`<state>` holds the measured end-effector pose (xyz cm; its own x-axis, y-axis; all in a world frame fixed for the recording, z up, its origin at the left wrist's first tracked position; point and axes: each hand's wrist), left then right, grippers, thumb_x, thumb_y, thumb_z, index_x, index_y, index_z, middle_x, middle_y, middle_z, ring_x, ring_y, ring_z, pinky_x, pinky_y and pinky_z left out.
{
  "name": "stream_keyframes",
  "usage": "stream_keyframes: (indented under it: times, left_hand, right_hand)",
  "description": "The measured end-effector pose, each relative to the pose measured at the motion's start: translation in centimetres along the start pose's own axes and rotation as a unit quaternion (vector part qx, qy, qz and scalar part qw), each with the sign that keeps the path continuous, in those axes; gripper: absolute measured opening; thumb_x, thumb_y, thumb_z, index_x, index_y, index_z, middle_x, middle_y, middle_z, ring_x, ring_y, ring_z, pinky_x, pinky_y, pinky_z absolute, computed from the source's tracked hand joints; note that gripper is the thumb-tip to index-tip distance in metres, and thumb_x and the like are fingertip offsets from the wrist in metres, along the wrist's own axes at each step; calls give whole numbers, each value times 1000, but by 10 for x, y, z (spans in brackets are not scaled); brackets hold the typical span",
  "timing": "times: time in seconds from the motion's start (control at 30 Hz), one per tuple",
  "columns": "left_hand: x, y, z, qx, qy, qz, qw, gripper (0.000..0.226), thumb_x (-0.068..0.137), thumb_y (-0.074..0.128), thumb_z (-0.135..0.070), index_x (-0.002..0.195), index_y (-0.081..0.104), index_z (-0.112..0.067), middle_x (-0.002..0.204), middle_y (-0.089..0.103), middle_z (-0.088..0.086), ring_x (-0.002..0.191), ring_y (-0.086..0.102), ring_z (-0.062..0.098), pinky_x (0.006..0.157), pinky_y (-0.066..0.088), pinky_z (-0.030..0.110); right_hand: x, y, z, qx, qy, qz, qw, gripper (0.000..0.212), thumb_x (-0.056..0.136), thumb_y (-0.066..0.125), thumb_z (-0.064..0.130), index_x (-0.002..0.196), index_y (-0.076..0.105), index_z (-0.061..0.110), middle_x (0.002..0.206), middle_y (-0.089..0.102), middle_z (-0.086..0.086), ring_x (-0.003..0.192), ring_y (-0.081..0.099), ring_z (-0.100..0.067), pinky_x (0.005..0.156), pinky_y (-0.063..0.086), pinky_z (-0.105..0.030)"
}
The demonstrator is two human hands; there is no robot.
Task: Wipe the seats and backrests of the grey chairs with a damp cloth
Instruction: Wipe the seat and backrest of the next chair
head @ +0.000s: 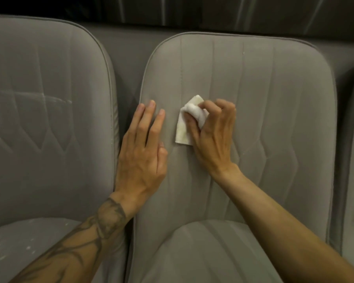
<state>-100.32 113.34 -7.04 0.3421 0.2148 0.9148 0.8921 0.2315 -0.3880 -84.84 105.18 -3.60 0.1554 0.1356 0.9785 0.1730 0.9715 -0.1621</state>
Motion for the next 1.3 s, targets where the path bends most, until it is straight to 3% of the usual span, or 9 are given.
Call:
stream_keyframes:
  times: [0.13, 0.27, 0.37, 0.5, 0.7, 0.87, 0.93, 1.1, 1.3]
  left_hand:
    - [1, 1, -1, 1, -1, 1, 1000, 70, 91, 46, -8, 161, 36, -9, 172, 26, 10, 162, 16, 25, 129, 23, 39]
    - [0, 0, -2, 5, -4, 3, 1000, 71, 91, 45, -9, 161, 35, -10, 172, 25, 9, 162, 15, 24, 129, 21, 36]
    - [1, -1, -4, 7, -7, 4, 1000, 71, 91, 46, -8, 161, 36, -9, 172, 26, 10, 162, 15, 24, 129, 21, 35]
    - [1, -2, -4, 11, -5, 4, 1000, 69, 92, 47, -9, 160, 37, -8, 171, 27, 10, 162, 17, 25, 129, 20, 34]
    - [1, 0, -4, 11, -1, 1, 1000, 69, 92, 46, -8, 160, 36, -8, 171, 27, 11, 162, 16, 25, 129, 19, 34]
    - [1, -1, -4, 11, -1, 4, 1000, 68, 93, 46, -10, 160, 36, -8, 172, 26, 11, 162, 16, 26, 129, 19, 35]
    - [1, 0, -3, 12, 1, 4, 1000, 70, 91, 46, -9, 160, 36, -8, 172, 26, 11, 162, 16, 26, 130, 19, 36]
    - [0, 1, -3, 12, 1, 0, 1000, 70, 91, 45, -10, 160, 36, -8, 172, 26, 11, 162, 16, 26, 129, 18, 34]
    - [1, -2, -3, 4, -3, 10, 1000, 70, 92, 45, -10, 161, 35, -8, 172, 25, 11, 162, 15, 26, 129, 17, 34]
  right_hand:
    - [11, -6, -8, -31, 18, -46, 998, 39, 92, 67, 46, 110, 39, 26, 111, 36, -2, 98, 42, -23, 82, 28, -33]
    - [13, -8, -8, -22, 7, -59, 998, 21, 95, 67, 33, 101, 50, 22, 102, 49, -10, 91, 46, -23, 80, 38, -36]
    - [1, -9, -8, -3, 8, -19, 1000, 24, 99, 61, 32, 109, 59, 11, 109, 51, -14, 98, 47, -25, 87, 43, -40]
    - [0, -10, -16, -18, -18, 30, 999, 42, 97, 61, 42, 125, 47, 14, 118, 51, -16, 107, 45, -28, 97, 37, -35]
    - [-6, -1, -14, -17, -40, 24, 999, 33, 101, 55, 37, 122, 47, 12, 113, 55, -16, 102, 46, -30, 92, 41, -40]
    - [-42, -9, -8, -53, -109, 89, 989, 29, 100, 53, 38, 118, 44, 17, 105, 63, -16, 92, 50, -30, 82, 39, -40]
    - [-15, -6, -12, -74, -110, 61, 989, 28, 100, 51, 42, 116, 43, 21, 102, 63, -14, 91, 51, -31, 80, 38, -41]
    - [20, 14, 0, -80, -8, -42, 996, 23, 102, 49, 41, 112, 45, 21, 104, 59, -10, 92, 50, -29, 80, 38, -41]
    - [-29, -9, -9, -61, -154, 96, 981, 28, 98, 58, 38, 113, 45, 18, 101, 64, -12, 86, 59, -32, 78, 38, -41]
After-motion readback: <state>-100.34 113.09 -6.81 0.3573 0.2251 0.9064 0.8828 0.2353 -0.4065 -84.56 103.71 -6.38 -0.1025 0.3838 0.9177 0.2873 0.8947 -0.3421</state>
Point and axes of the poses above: each hand's wrist, its own x-axis towards the middle knuckle, its own y-axis out of the palm, z = x × y
